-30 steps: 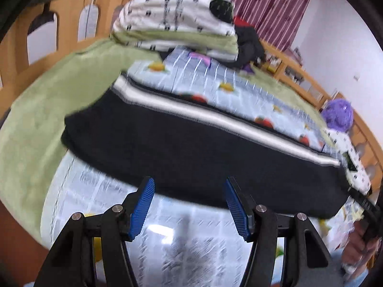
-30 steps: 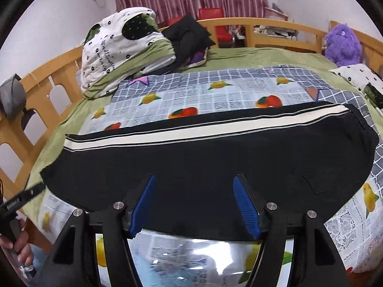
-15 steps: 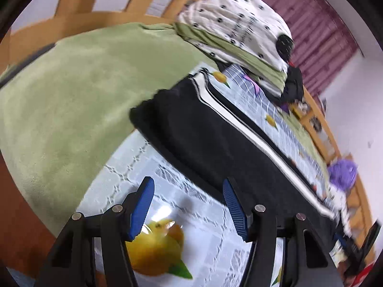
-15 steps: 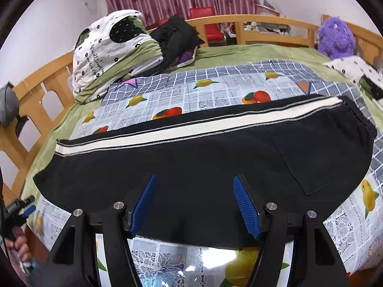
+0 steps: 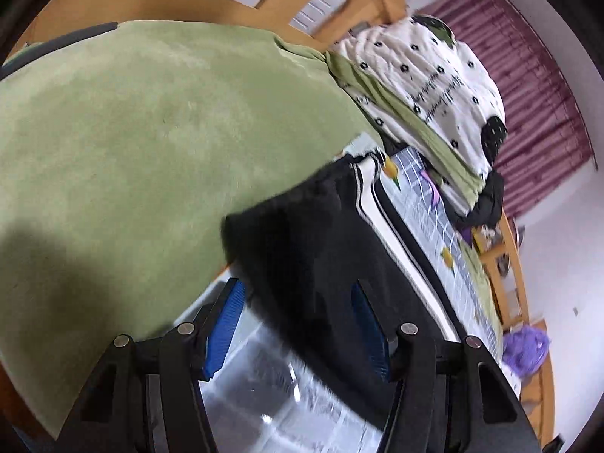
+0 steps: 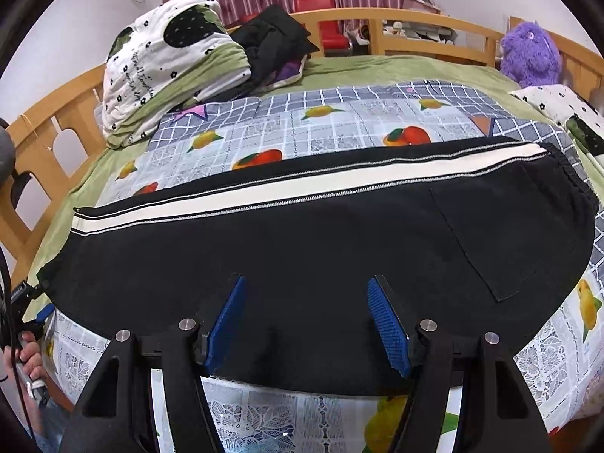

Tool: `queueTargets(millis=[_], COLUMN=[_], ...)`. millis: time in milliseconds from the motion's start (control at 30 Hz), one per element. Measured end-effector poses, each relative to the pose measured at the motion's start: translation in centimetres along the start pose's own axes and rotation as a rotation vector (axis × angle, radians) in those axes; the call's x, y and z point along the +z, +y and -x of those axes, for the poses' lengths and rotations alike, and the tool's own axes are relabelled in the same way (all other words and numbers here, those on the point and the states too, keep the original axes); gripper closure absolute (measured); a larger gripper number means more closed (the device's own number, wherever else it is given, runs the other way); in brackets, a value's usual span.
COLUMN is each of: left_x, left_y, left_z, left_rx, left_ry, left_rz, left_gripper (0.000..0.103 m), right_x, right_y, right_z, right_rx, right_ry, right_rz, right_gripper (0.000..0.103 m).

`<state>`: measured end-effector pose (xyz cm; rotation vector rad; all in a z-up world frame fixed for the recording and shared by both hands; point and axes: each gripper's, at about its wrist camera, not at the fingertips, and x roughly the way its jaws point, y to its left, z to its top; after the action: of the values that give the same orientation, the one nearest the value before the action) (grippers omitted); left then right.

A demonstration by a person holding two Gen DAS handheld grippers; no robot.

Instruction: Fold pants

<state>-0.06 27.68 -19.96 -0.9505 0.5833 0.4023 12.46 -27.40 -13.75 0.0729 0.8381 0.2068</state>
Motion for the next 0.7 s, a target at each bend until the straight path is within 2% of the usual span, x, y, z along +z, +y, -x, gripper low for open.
queueTargets(millis=[167, 233, 300, 400, 533, 633, 700], left_x=[1.2, 1.8, 2.3, 2.6, 2.2, 0.6, -0.4], left_y=[-0.1, 0.0, 0.4, 0.3, -3.2, -8.0, -11.0], left_z=[-1.4, -1.8, -2.2, -2.3, -0.8, 1.4, 2.5], left_rx=[0.004, 0.014, 0.030, 0.009, 0.032, 0.055, 0.048], left_ry=[-0.022, -0.034, -0.046, -0.057, -0.147, -0.257, -0.284], left_rz=[0.051, 0.075, 0.108, 0.126, -0.035, -0.248, -0.361], left_gripper=[0.049, 0.055, 0.070, 0.080, 0.083, 0.084, 0.084], right_x=[0.2, 0.3, 0.3, 0.4, 0.6, 1.0, 1.3], right_y=[-0.2, -0.3, -0.4, -0.2, -0.1, -0.8, -1.6], right_z=[-1.1, -1.6, -2.0, -2.1, -1.5, -0.7, 0.2], right_rx=[0.002, -0.001, -0.001, 0.001, -0.001, 0.009, 0.017], right_ry=[0.021, 0.033, 0.044, 0.044, 0.022, -0.001, -0.029], right_rz=[-0.024, -0.037, -0.044, -0.048, -0.035, -0.047, -0.055], right_gripper=[0.036, 0.037, 0.038, 0.039, 0.043, 0.044, 0.044])
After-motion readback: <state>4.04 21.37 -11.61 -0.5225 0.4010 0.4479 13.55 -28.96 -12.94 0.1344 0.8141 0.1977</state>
